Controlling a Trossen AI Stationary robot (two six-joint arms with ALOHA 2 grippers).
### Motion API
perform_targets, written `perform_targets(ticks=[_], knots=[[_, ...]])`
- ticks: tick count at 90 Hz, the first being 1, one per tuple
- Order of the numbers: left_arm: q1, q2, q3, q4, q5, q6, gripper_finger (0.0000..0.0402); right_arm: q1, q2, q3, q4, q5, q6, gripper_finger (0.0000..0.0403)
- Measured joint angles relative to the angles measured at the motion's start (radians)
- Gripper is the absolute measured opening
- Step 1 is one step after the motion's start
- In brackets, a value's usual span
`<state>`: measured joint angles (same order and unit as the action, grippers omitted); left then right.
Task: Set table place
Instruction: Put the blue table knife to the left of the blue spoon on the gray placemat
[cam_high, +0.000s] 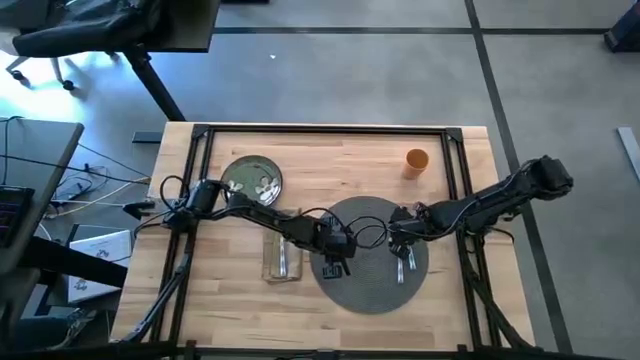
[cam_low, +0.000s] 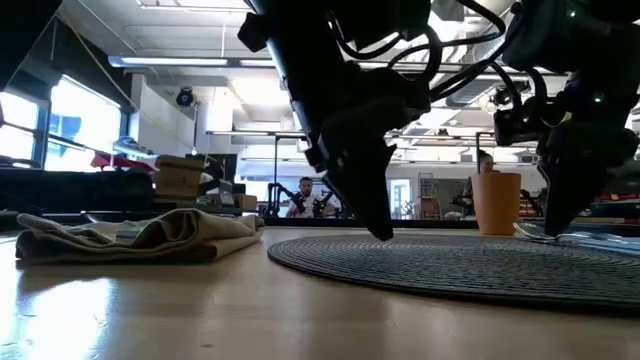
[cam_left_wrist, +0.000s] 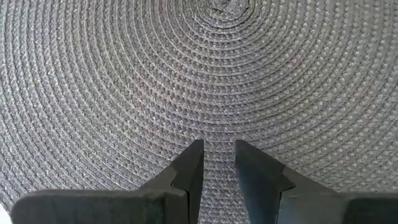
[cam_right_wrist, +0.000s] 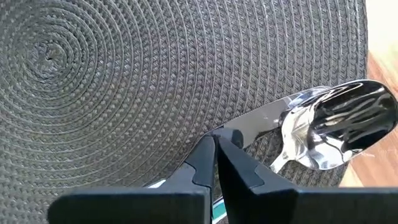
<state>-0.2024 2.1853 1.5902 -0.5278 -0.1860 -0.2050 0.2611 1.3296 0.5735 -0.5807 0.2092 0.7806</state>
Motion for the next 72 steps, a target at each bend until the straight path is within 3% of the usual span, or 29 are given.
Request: perform_targets(ticks=[72], knots=[[0.004, 0.000, 0.000, -0.005, 0.000, 0.017, 0.0074, 0.000, 0.000, 0.000, -0.006, 0.022, 0.049, 0.0000]])
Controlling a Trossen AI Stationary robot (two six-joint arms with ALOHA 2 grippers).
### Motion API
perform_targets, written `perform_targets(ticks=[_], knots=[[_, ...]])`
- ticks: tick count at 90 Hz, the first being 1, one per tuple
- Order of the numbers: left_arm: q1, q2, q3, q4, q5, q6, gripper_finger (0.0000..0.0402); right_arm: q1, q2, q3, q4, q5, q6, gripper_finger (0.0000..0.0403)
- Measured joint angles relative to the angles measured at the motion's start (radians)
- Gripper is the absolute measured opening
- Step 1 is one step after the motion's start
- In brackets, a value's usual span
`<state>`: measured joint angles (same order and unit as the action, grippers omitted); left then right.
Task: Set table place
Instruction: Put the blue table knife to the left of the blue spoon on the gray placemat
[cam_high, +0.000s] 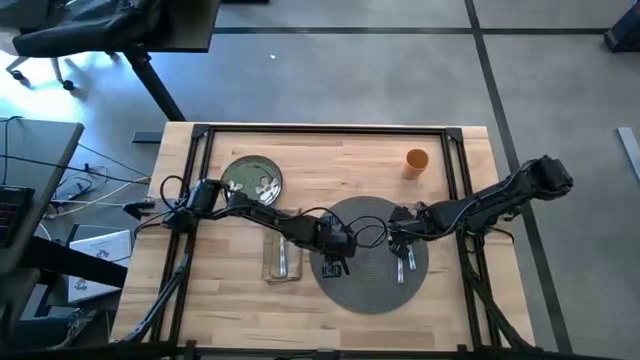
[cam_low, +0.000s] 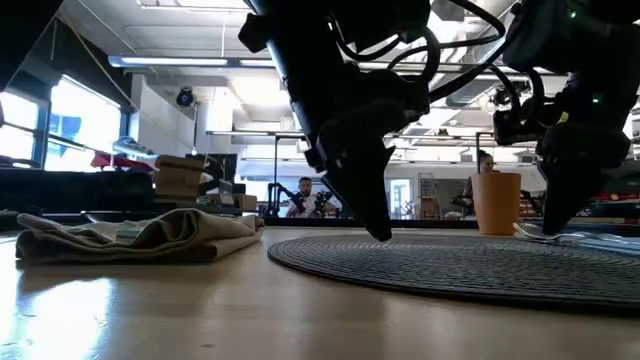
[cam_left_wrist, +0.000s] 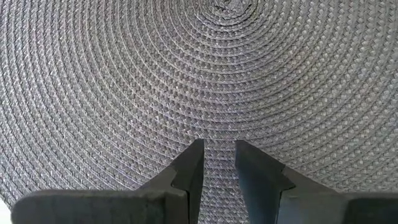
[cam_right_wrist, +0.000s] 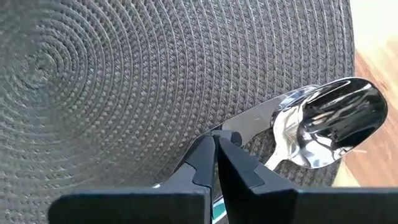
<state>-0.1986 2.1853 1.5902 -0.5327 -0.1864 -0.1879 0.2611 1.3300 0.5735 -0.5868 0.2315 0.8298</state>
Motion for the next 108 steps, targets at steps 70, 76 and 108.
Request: perform_targets(ticks=[70, 76, 108], knots=[[0.002, -0.001, 0.000, 0.010, 0.001, 0.009, 0.0074, -0.006, 0.069, 0.004, 0.015, -0.023, 0.000, 0.0000], [0.002, -0.002, 0.000, 0.010, 0.000, 0.010, 0.0074, -0.006, 0.069, 0.004, 0.023, -0.024, -0.001, 0.0000], [0.002, -0.002, 0.000, 0.010, 0.001, 0.021, 0.0074, -0.006, 0.069, 0.002, 0.085, -0.032, -0.043, 0.0000]])
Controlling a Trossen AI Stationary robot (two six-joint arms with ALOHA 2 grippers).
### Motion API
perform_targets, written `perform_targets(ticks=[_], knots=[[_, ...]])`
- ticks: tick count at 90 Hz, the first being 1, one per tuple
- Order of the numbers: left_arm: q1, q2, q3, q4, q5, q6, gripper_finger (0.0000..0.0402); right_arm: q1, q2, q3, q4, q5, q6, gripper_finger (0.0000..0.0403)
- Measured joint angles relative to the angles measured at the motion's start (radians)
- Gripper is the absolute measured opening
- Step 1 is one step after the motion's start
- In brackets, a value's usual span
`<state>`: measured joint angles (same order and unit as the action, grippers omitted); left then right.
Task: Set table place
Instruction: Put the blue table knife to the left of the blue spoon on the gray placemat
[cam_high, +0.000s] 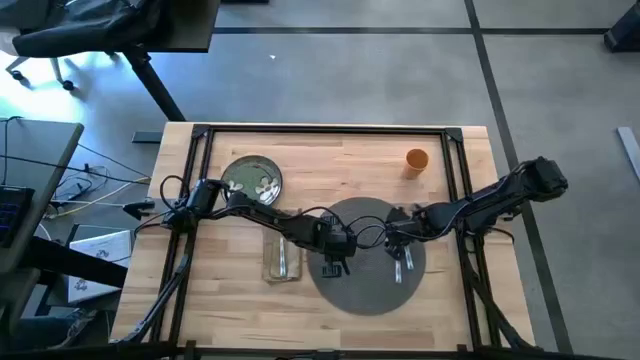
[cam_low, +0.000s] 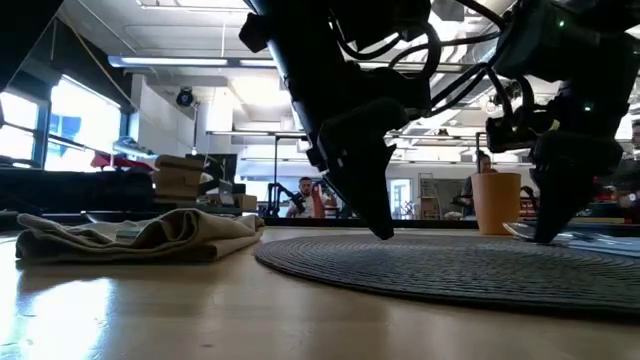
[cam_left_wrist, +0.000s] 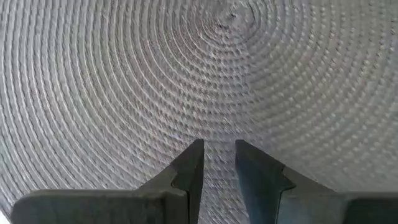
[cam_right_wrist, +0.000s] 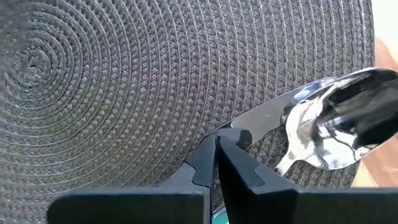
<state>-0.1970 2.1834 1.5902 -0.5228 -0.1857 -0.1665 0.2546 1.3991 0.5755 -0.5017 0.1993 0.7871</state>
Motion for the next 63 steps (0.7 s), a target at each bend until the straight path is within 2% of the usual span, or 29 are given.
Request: perform_targets(ticks=[42, 63], knots=[[0.000, 0.000, 0.002, 0.004, 0.000, 0.006, 0.0074, 0.000, 0.001, -0.001, 0.025, -0.010, -0.037, 0.0000], [0.014, 0.000, 0.002, -0.003, 0.045, 0.020, 0.0074, 0.000, 0.001, -0.001, 0.025, -0.010, -0.032, 0.0000]])
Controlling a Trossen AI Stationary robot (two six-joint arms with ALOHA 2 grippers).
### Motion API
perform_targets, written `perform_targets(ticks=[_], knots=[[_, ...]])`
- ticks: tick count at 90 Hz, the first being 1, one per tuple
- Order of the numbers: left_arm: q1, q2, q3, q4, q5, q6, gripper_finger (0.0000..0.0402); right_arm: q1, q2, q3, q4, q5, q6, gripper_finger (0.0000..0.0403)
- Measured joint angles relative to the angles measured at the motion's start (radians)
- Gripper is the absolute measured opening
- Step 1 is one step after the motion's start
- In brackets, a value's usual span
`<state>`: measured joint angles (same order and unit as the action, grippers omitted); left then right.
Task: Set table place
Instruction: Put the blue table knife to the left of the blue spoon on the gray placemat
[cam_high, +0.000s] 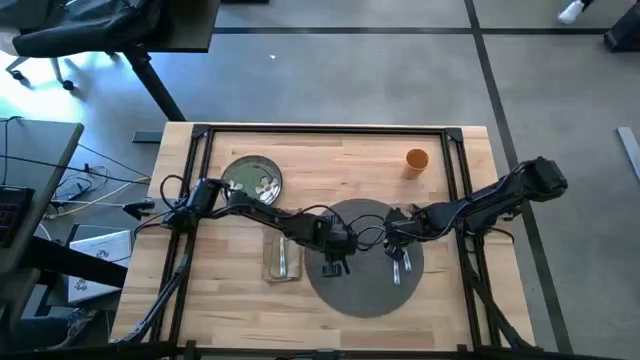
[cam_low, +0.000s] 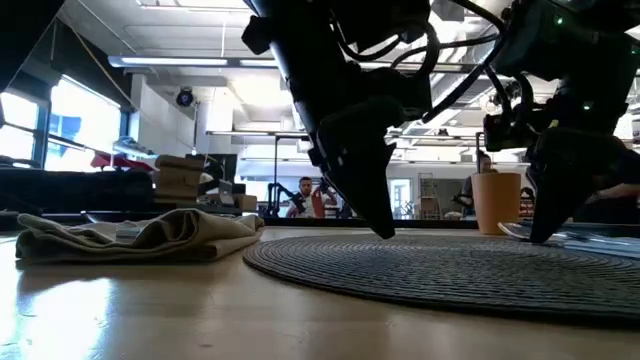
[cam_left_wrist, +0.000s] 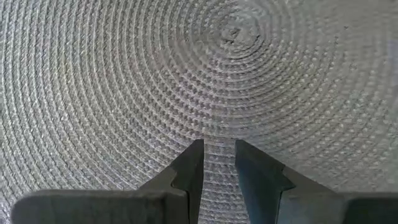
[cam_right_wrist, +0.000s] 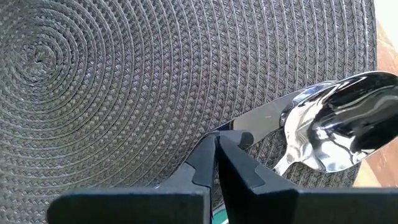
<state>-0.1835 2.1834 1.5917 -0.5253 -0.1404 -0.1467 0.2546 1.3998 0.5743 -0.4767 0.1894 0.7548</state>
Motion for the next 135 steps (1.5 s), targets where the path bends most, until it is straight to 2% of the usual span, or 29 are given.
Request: perform_targets(ticks=[27, 77, 135], knots=[[0.021, 0.020, 0.000, 0.023, 0.069, -0.006, 0.0074, 0.000, 0.000, -0.001, 0.003, -0.002, -0.019, 0.0000], [0.023, 0.042, 0.002, 0.058, 0.059, 0.002, 0.0074, 0.000, 0.000, -0.001, 0.003, 0.001, -0.023, 0.0000], [0.023, 0.045, 0.000, 0.077, 0.057, 0.019, 0.0074, 0.000, 0.000, -0.002, 0.046, 0.000, -0.125, 0.0000]])
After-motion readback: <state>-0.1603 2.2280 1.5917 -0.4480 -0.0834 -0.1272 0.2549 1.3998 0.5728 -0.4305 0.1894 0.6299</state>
